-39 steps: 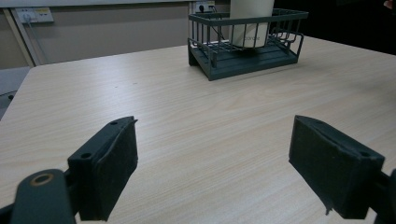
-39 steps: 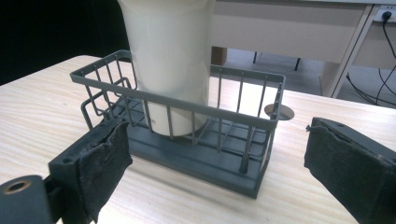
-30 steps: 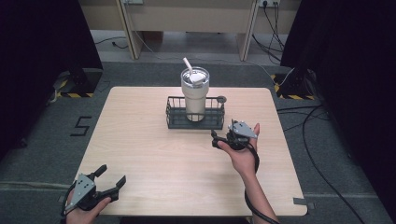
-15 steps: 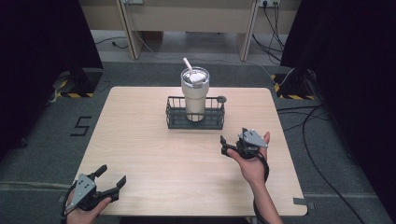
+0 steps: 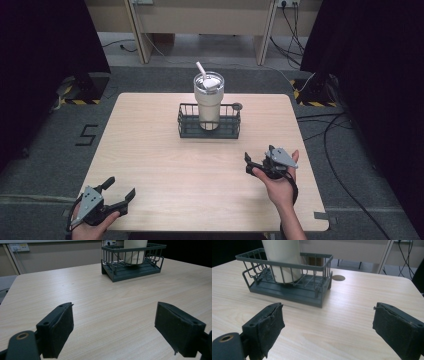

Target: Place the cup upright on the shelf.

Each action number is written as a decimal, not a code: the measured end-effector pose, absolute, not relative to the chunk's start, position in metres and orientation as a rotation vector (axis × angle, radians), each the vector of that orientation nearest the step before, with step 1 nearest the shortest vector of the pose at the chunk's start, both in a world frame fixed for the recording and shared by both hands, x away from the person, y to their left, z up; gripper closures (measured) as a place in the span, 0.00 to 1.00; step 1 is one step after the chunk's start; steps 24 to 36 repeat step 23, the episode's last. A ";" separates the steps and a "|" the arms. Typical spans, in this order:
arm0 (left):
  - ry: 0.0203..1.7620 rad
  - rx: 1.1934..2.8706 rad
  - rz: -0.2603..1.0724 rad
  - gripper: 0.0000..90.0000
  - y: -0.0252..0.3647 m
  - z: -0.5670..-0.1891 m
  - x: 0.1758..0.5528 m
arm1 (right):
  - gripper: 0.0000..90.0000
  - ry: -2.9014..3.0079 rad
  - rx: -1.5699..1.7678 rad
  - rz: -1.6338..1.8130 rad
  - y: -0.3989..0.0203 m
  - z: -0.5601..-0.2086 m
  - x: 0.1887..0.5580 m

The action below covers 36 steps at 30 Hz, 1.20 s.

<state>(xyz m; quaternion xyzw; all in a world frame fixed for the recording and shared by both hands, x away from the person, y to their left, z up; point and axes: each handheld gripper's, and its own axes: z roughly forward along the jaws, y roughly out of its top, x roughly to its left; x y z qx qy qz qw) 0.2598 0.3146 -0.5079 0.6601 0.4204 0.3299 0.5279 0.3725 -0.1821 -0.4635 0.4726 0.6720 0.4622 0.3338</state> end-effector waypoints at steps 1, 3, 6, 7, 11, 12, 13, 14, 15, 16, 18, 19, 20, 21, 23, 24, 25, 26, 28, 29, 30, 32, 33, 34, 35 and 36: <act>1.005 1.578 0.789 0.16 0.315 -0.508 0.260 | 0.11 1.752 1.241 1.209 -0.183 -0.464 0.371; 1.005 1.578 0.787 0.16 0.314 -0.508 0.260 | 0.11 1.750 1.244 1.206 -0.188 -0.466 0.367; 1.006 1.581 0.787 0.16 0.314 -0.508 0.260 | 0.11 1.745 1.254 1.202 -0.193 -0.468 0.361; 1.006 1.581 0.788 0.16 0.314 -0.508 0.260 | 0.12 1.745 1.259 1.201 -0.195 -0.469 0.358; 1.007 1.582 0.788 0.16 0.314 -0.508 0.260 | 0.12 1.750 1.260 1.191 -0.201 -0.472 0.352; 1.007 1.582 0.788 0.16 0.314 -0.508 0.260 | 0.12 1.747 1.269 1.188 -0.202 -0.473 0.349; 1.007 1.583 0.788 0.16 0.314 -0.509 0.260 | 0.12 1.746 1.270 1.185 -0.204 -0.473 0.347; 1.008 1.583 0.787 0.16 0.314 -0.509 0.260 | 0.12 1.747 1.272 1.185 -0.205 -0.474 0.346; 1.009 1.584 0.786 0.16 0.314 -0.509 0.260 | 0.12 1.747 1.273 1.185 -0.206 -0.474 0.344; 1.010 1.583 0.786 0.16 0.314 -0.509 0.260 | 0.12 1.742 1.275 1.188 -0.208 -0.475 0.342; 1.010 1.585 0.786 0.16 0.314 -0.509 0.260 | 0.12 1.744 1.277 1.185 -0.209 -0.476 0.339; 1.010 1.587 0.785 0.16 0.314 -0.509 0.260 | 0.13 1.743 1.281 1.185 -0.210 -0.477 0.338; 1.010 1.588 0.785 0.16 0.314 -0.509 0.260 | 0.13 1.745 1.283 1.181 -0.211 -0.478 0.336; 1.011 1.590 0.785 0.16 0.314 -0.509 0.260 | 0.13 1.745 1.297 1.183 -0.211 -0.479 0.334; 1.007 1.592 0.783 0.16 0.313 -0.509 0.261 | 0.15 1.752 1.300 1.183 -0.212 -0.481 0.332; 1.007 1.592 0.783 0.16 0.313 -0.509 0.261 | 0.15 1.752 1.300 1.183 -0.212 -0.481 0.332; 1.007 1.592 0.783 0.16 0.313 -0.509 0.261 | 0.15 1.752 1.300 1.183 -0.212 -0.481 0.332; 1.007 1.592 0.783 0.16 0.313 -0.509 0.261 | 0.15 1.752 1.300 1.183 -0.212 -0.481 0.332; 1.007 1.592 0.783 0.16 0.313 -0.509 0.261 | 0.15 1.752 1.300 1.183 -0.212 -0.481 0.332; 1.007 1.592 0.783 0.16 0.313 -0.509 0.261 | 0.15 1.752 1.300 1.183 -0.212 -0.481 0.332; 1.007 1.592 0.783 0.16 0.313 -0.509 0.261 | 0.15 1.752 1.300 1.183 -0.212 -0.481 0.332; 1.007 1.592 0.783 0.16 0.313 -0.509 0.261 | 0.15 1.752 1.300 1.183 -0.212 -0.481 0.332; 1.007 1.592 0.783 0.16 0.313 -0.509 0.261 | 0.15 1.752 1.300 1.183 -0.212 -0.481 0.332; 1.007 1.592 0.783 0.16 0.313 -0.509 0.261 | 0.15 1.752 1.300 1.183 -0.212 -0.481 0.332; 1.007 1.592 0.783 0.16 0.313 -0.509 0.261 | 0.15 1.752 1.300 1.183 -0.212 -0.481 0.332; 1.007 1.592 0.783 0.16 0.313 -0.509 0.261 | 0.15 1.752 1.300 1.183 -0.212 -0.481 0.332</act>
